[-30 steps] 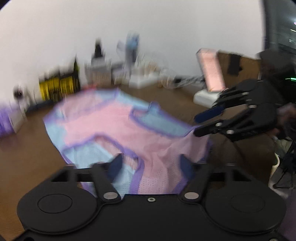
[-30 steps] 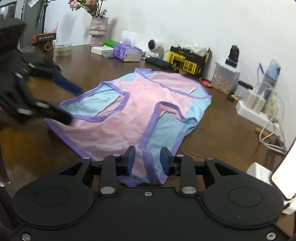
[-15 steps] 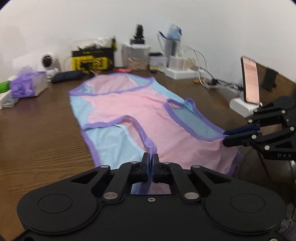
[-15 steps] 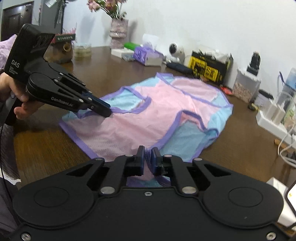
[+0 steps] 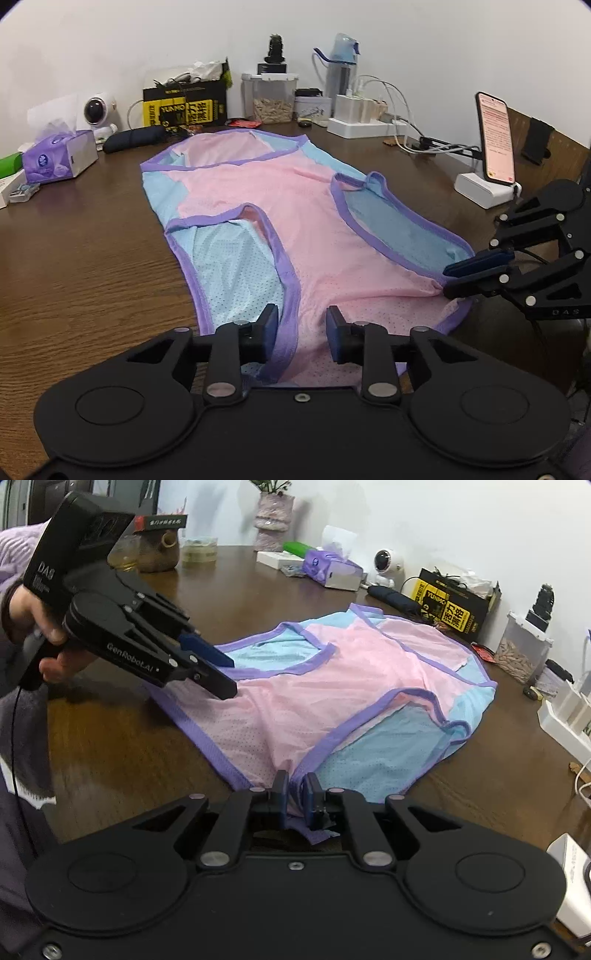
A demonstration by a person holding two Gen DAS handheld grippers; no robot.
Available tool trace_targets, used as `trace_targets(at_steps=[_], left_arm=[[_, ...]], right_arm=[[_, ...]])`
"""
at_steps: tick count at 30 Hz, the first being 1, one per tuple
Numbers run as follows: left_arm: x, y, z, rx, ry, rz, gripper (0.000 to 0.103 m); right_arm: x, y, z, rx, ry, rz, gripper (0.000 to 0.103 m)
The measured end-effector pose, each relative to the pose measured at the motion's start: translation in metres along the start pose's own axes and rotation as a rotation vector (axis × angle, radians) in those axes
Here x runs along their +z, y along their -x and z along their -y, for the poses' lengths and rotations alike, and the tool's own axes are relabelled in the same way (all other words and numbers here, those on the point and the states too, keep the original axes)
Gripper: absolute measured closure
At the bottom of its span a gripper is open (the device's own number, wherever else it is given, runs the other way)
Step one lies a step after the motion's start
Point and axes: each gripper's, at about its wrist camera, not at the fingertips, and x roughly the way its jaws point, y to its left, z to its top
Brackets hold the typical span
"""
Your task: Fold clothes
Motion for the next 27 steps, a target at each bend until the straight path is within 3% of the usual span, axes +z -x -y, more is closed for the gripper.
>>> trace_targets(at_steps=[2, 4, 6, 7, 8, 9, 11, 15, 16, 17, 20, 23, 24, 27], left_arm=[[0.002, 0.008, -0.002, -0.025, -0.013, 0.017, 0.06], [0.003, 0.011, -0.003, -0.031, -0.037, 0.025, 0.048], [0.002, 0.006, -0.001, -0.022, -0.059, 0.008, 0.048], [0.001, 0.002, 0.001, -0.023, -0.066, -0.007, 0.055], [0.0, -0.001, 0.004, -0.024, -0.074, -0.022, 0.082], [-0.003, 0.0, 0.006, -0.029, -0.087, -0.025, 0.092], [-0.007, 0.003, 0.01, -0.04, -0.113, -0.028, 0.093], [-0.01, 0.011, 0.011, -0.057, -0.129, -0.015, 0.092], [-0.008, 0.012, 0.009, -0.054, -0.129, -0.014, 0.089], [-0.004, 0.015, 0.006, -0.041, -0.13, -0.002, 0.081], [0.01, 0.023, -0.007, -0.001, -0.135, 0.039, 0.06], [0.031, 0.025, -0.023, 0.058, -0.164, 0.08, 0.054], [0.041, 0.021, -0.028, 0.089, -0.184, 0.084, 0.053], [0.063, -0.019, -0.04, 0.155, -0.206, 0.038, 0.052]], right_arm=[[0.002, 0.008, 0.004, 0.002, -0.008, 0.028, 0.077], [0.004, 0.009, 0.011, -0.007, -0.028, 0.043, 0.075], [0.004, 0.007, 0.016, -0.016, -0.048, 0.042, 0.075], [0.003, 0.004, 0.015, -0.016, -0.049, 0.029, 0.076], [0.001, -0.001, 0.015, -0.016, -0.049, 0.014, 0.076], [-0.001, -0.002, 0.013, -0.012, -0.04, 0.006, 0.077], [-0.005, -0.005, 0.008, -0.002, -0.02, -0.009, 0.089], [-0.008, 0.012, 0.002, 0.027, 0.051, 0.016, 0.088], [-0.007, 0.017, 0.004, 0.032, 0.048, 0.033, 0.085], [-0.005, 0.023, 0.007, 0.038, 0.046, 0.049, 0.08], [0.003, 0.037, 0.029, 0.035, 0.003, 0.104, 0.077], [0.011, 0.039, 0.052, -0.02, -0.037, 0.108, 0.076], [0.019, 0.031, 0.065, -0.089, -0.038, 0.097, 0.076], [0.04, -0.004, 0.095, -0.203, -0.041, 0.061, 0.076]])
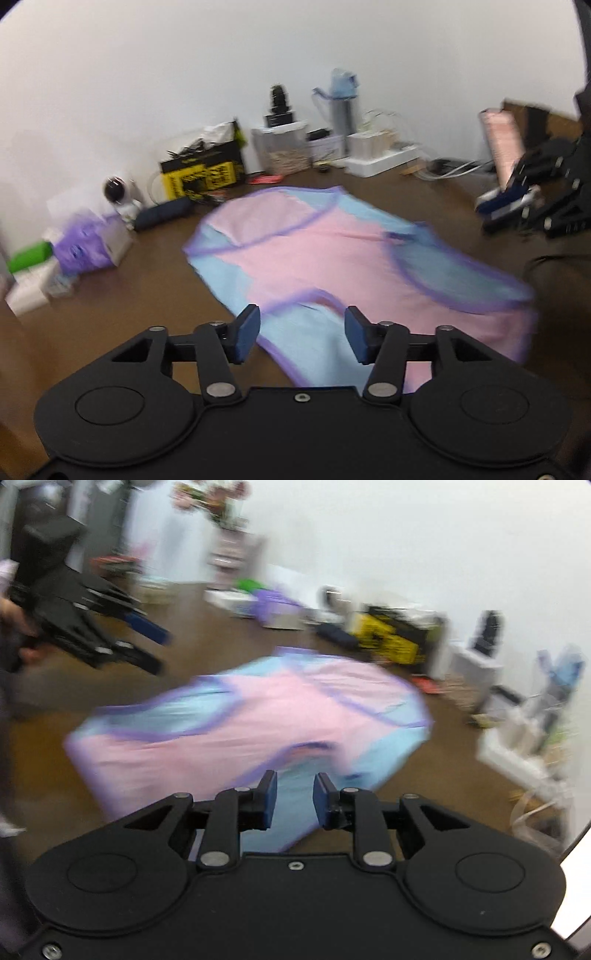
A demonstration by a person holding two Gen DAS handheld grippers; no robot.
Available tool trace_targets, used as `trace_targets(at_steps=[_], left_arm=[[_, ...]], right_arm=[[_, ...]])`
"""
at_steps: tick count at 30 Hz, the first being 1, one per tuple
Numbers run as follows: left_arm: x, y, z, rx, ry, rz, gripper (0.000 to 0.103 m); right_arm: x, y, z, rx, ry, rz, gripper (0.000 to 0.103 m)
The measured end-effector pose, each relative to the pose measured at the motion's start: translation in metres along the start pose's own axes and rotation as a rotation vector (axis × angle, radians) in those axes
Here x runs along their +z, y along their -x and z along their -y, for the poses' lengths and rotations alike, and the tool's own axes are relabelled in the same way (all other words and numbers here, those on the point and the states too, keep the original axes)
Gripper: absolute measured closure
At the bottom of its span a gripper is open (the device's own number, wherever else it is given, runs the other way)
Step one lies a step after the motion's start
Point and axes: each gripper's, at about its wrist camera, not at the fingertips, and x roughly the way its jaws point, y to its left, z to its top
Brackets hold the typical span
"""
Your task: Fold clothes
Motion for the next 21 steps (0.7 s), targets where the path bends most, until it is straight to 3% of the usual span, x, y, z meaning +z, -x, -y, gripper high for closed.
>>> trace_targets(at_steps=[4, 10, 15, 17, 19, 21], left_arm=[[0.015, -0.058, -0.006, 0.033, 0.044, -0.079, 0.052], [0.0, -0.071, 0.002, -0.035, 0.021, -0.095, 0.052], [-0.006, -0.05, -0.013, -0.102, 0.065, -0.1, 0.052], [0.0, -0.033, -0.032, -0.146, 0.13, -0.04, 0.05], [0.008, -0.025, -0.047, -0.127, 0.167, -0.003, 0.041], [0.024, -0.027, -0.068, -0.021, 0.201, 0.028, 0.037]], right_arm=[[0.014, -0.059, 0.016, 0.021, 0.01, -0.061, 0.077], [-0.001, -0.09, 0.022, 0.088, -0.021, -0.115, 0.083], [-0.007, -0.055, 0.02, 0.126, -0.001, -0.088, 0.082], [-0.003, -0.034, 0.025, 0.124, 0.001, -0.053, 0.074], [0.003, -0.011, 0.038, 0.108, -0.023, -0.005, 0.065], [0.009, -0.005, 0.059, 0.085, -0.083, 0.008, 0.061]])
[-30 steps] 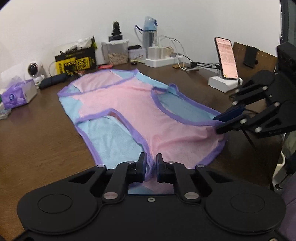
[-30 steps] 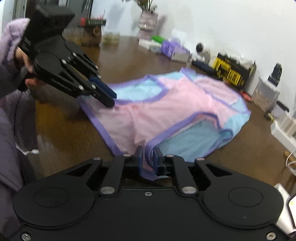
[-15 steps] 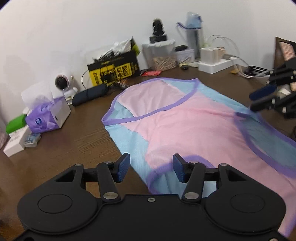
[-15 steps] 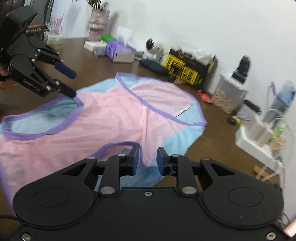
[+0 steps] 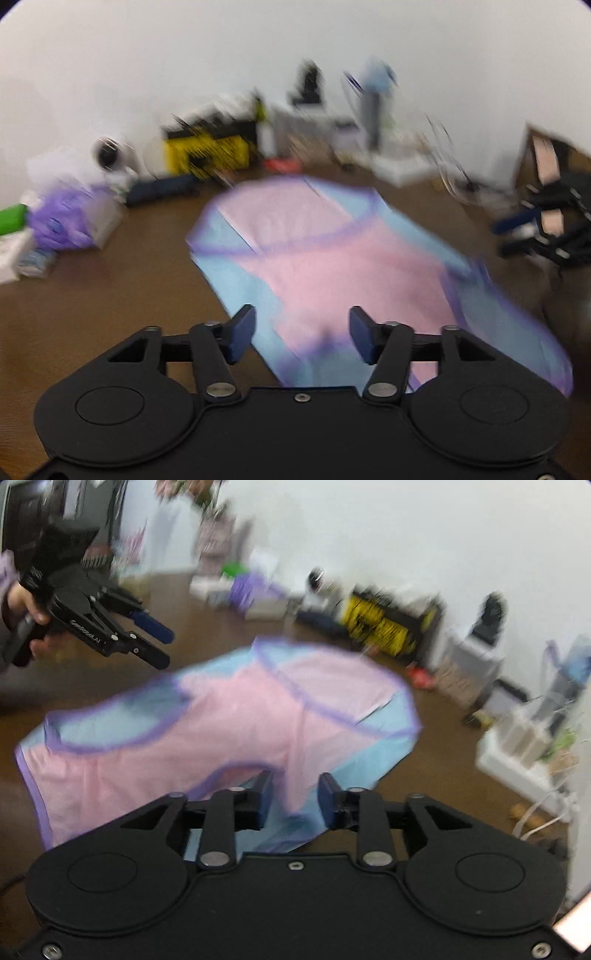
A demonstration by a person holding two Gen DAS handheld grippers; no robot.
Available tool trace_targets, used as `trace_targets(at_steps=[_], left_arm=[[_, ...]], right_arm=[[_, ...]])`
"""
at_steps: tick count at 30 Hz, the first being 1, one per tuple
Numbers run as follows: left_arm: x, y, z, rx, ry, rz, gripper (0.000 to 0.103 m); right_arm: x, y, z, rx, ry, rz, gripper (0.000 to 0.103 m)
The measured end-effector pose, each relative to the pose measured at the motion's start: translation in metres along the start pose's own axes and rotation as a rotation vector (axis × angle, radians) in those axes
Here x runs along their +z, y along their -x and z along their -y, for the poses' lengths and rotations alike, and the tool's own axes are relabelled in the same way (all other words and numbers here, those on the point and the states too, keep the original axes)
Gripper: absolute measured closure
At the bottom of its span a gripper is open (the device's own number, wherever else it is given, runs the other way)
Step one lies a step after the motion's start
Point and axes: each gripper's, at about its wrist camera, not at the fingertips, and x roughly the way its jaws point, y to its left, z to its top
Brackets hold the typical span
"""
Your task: Fold clothes
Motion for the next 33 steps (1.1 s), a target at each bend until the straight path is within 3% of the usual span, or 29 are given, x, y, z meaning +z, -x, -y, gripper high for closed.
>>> trace_targets(at_steps=[4, 8, 12, 13, 15, 16, 17, 19, 21, 23, 24, 25, 26, 31, 33], left_arm=[[0.016, -0.055, -0.022, 0.034, 0.117, -0.077, 0.037], [0.014, -0.094, -0.017, 0.069, 0.091, -0.139, 0.037], [0.011, -0.116, -0.024, 0.113, 0.144, -0.162, 0.037], [0.01, -0.119, -0.026, 0.117, 0.16, -0.165, 0.038], [0.005, -0.123, -0.029, 0.119, 0.177, -0.161, 0.059], [0.004, -0.124, -0.03, 0.123, 0.173, -0.155, 0.079], [0.003, -0.123, -0.029, 0.142, 0.155, -0.139, 0.087], [0.004, -0.121, -0.029, 0.14, 0.163, -0.145, 0.089], [0.008, -0.119, -0.03, 0.149, 0.158, -0.141, 0.088], [0.015, -0.12, -0.035, 0.121, 0.185, -0.127, 0.082], [0.018, -0.121, -0.037, 0.119, 0.193, -0.124, 0.076], [0.025, -0.126, -0.04, 0.131, 0.204, -0.117, 0.06], [0.03, -0.131, -0.042, 0.145, 0.208, -0.109, 0.044], [0.047, -0.16, -0.049, 0.211, 0.235, -0.104, 0.039], [0.05, -0.171, -0.056, 0.219, 0.292, -0.084, 0.039]], right_arm=[[0.009, -0.041, 0.025, -0.064, -0.12, -0.078, 0.061], [0.006, -0.095, 0.025, -0.049, -0.175, -0.174, 0.062], [0.001, -0.12, 0.026, -0.071, -0.201, -0.204, 0.065], [0.0, -0.125, 0.027, -0.073, -0.209, -0.208, 0.07], [-0.004, -0.127, 0.027, -0.065, -0.217, -0.196, 0.079], [-0.005, -0.127, 0.025, -0.071, -0.211, -0.193, 0.089], [-0.006, -0.126, 0.024, -0.087, -0.197, -0.195, 0.095], [-0.007, -0.124, 0.025, -0.115, -0.192, -0.204, 0.095], [-0.005, -0.119, 0.028, -0.134, -0.197, -0.194, 0.092], [0.001, -0.112, 0.031, -0.14, -0.21, -0.16, 0.068], [0.007, -0.109, 0.033, -0.148, -0.221, -0.133, 0.061], [0.014, -0.109, 0.036, -0.165, -0.24, -0.107, 0.044], [0.02, -0.114, 0.041, -0.18, -0.263, -0.09, 0.038], [0.04, -0.165, 0.072, -0.258, -0.375, -0.106, 0.041], [0.039, -0.186, 0.081, -0.281, -0.395, -0.142, 0.055]])
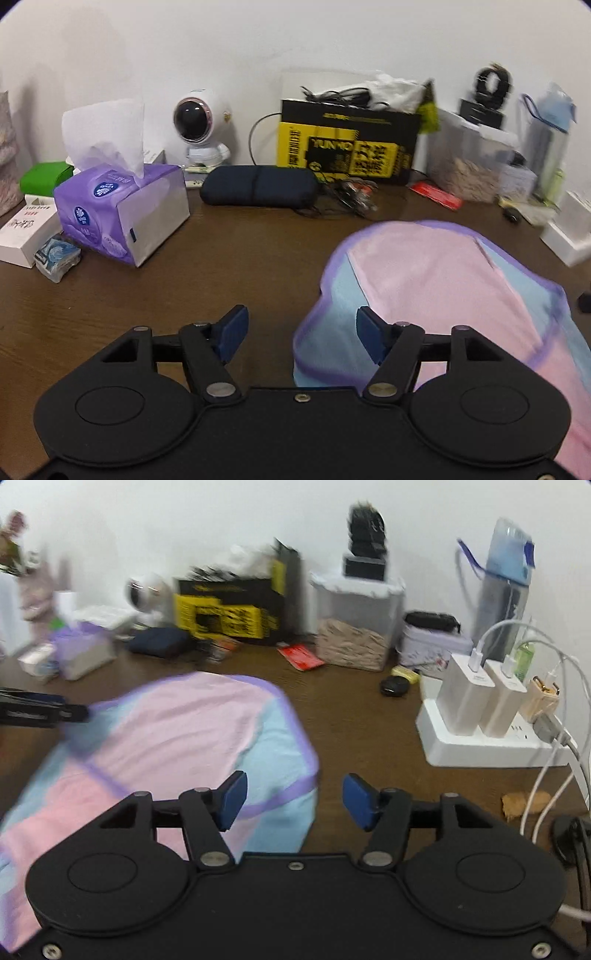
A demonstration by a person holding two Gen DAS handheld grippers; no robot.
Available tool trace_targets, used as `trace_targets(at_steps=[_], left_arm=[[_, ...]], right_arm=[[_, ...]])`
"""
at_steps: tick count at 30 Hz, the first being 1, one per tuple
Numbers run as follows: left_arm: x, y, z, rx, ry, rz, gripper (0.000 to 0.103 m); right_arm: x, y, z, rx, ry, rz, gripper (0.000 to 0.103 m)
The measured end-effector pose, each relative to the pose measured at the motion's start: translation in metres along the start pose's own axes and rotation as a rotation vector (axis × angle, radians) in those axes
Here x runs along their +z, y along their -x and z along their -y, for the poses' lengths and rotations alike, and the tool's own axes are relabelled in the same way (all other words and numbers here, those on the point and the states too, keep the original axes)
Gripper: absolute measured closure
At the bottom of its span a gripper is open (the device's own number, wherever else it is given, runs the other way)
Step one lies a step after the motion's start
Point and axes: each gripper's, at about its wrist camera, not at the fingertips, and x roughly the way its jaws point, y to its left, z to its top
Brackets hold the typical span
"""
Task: Fold clothes
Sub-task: 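Grasp the folded edge with the right gripper while the left gripper pinches the trim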
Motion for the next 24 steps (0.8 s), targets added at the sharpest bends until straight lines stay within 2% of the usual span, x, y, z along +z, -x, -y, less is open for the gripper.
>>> trace_targets(at_steps=[1, 3, 4, 5, 6, 7, 8, 13, 15, 16, 18, 19, 20, 21, 22, 24], left_arm=[[0.001, -0.003, 0.0, -0.003, 0.004, -0.002, 0.04], [0.001, -0.011, 0.0, -0.017, 0.0, -0.013, 0.053], [0.0, -0.015, 0.0, -0.028, -0.006, -0.029, 0.075], [-0.001, -0.018, 0.001, -0.038, -0.012, -0.045, 0.087], [-0.003, -0.02, 0.002, -0.035, -0.024, -0.04, 0.09], [-0.005, -0.02, 0.004, -0.03, -0.037, -0.034, 0.095], [-0.006, -0.02, 0.006, -0.021, -0.055, -0.03, 0.1], [-0.007, -0.019, 0.0, 0.008, -0.03, -0.035, 0.101], [-0.007, -0.016, 0.001, 0.002, -0.044, -0.037, 0.101], [-0.007, -0.015, 0.003, -0.002, -0.055, -0.036, 0.1], [-0.005, -0.012, 0.005, -0.025, -0.058, -0.027, 0.097], [-0.004, -0.012, 0.005, -0.031, -0.057, -0.024, 0.093], [-0.004, -0.012, 0.005, -0.037, -0.057, -0.022, 0.084], [-0.004, -0.012, 0.005, -0.038, -0.052, -0.014, 0.078], [-0.004, -0.012, 0.004, -0.038, -0.045, -0.012, 0.067], [-0.004, -0.014, 0.003, -0.038, -0.029, -0.01, 0.063]], right_arm=[[0.001, -0.006, 0.002, 0.005, -0.013, -0.01, 0.061], [0.0, -0.013, 0.004, 0.028, -0.027, -0.012, 0.066], [0.0, -0.014, 0.003, 0.024, -0.014, -0.011, 0.072], [-0.002, -0.015, 0.003, 0.019, -0.003, -0.011, 0.079], [-0.004, -0.016, 0.003, 0.015, 0.01, -0.014, 0.085], [-0.006, -0.017, 0.002, 0.012, 0.023, -0.017, 0.096], [-0.008, -0.017, 0.003, 0.008, 0.034, -0.02, 0.098], [-0.012, -0.017, 0.013, -0.013, 0.007, -0.013, 0.097], [-0.011, -0.013, 0.013, -0.009, 0.004, -0.009, 0.085], [-0.008, -0.008, 0.011, -0.013, 0.013, -0.005, 0.072], [0.003, 0.01, 0.004, -0.01, 0.047, 0.026, 0.058], [0.011, 0.02, -0.002, -0.008, 0.067, 0.053, 0.047], [0.019, 0.028, -0.007, -0.008, 0.087, 0.08, 0.044], [0.027, 0.036, -0.013, -0.007, 0.106, 0.107, 0.044], [0.036, 0.04, -0.021, 0.001, 0.142, 0.13, 0.043], [0.053, 0.029, -0.044, 0.026, 0.271, 0.139, 0.041]])
